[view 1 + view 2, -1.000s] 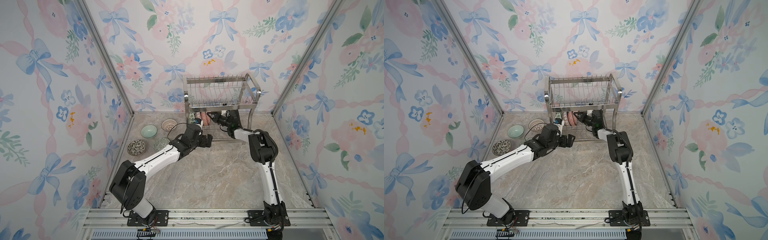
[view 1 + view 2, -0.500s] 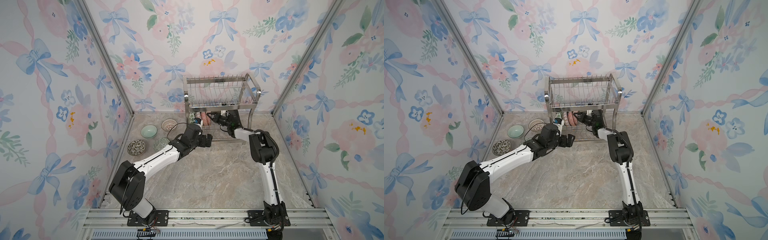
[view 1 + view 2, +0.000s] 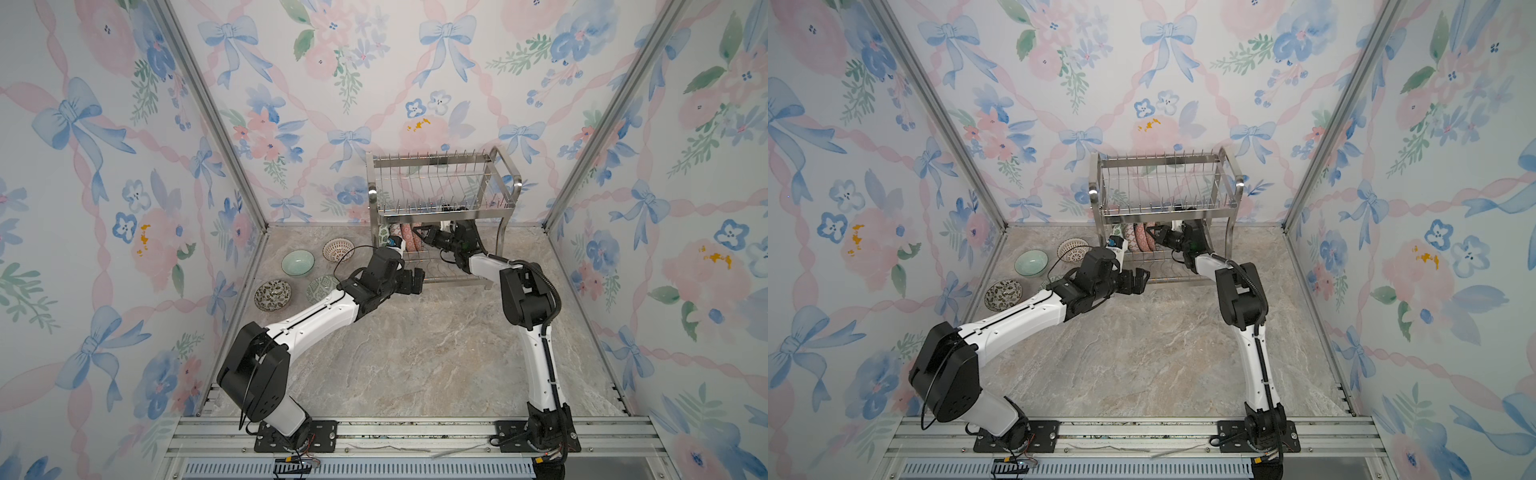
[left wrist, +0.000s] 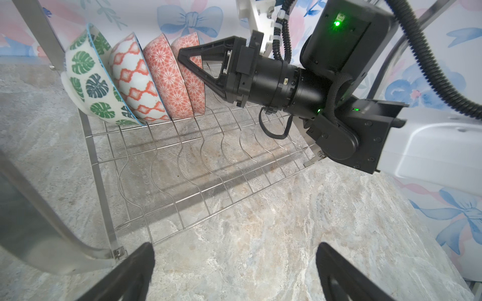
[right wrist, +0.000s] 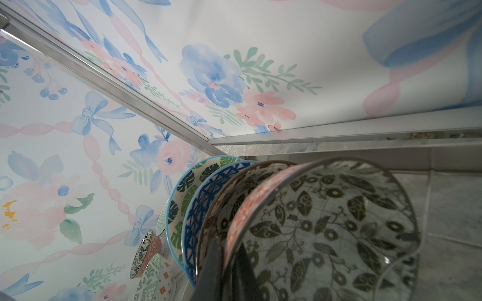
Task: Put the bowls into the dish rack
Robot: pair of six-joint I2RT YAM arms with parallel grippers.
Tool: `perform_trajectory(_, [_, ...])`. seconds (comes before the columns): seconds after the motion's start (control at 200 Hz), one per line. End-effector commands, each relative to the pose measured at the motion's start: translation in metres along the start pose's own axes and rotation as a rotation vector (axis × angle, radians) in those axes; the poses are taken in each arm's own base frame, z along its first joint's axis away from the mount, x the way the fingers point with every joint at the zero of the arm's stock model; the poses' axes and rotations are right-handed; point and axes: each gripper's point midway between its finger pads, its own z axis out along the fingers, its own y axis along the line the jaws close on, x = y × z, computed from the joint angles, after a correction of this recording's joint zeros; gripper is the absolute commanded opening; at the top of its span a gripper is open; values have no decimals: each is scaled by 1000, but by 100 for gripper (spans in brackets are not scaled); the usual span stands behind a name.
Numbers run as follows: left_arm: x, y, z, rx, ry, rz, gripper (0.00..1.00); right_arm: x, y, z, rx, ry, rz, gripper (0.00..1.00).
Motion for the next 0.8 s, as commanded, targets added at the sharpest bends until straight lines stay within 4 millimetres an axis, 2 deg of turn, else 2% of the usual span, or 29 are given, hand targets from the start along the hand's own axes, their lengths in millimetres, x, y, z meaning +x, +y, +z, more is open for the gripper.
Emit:
perform_trajectory(0.0, [-6, 2, -9, -1, -18, 13, 98, 6, -1, 1, 46, 34, 15, 7])
perform_trajectory(0.275, [-8, 3, -9, -2, -21, 11, 98, 11, 1, 4, 59, 57, -8, 11])
perform_trajectory(0.795, [-7, 3, -9, -1, -18, 11, 98, 7, 6, 3, 49, 50, -16, 21])
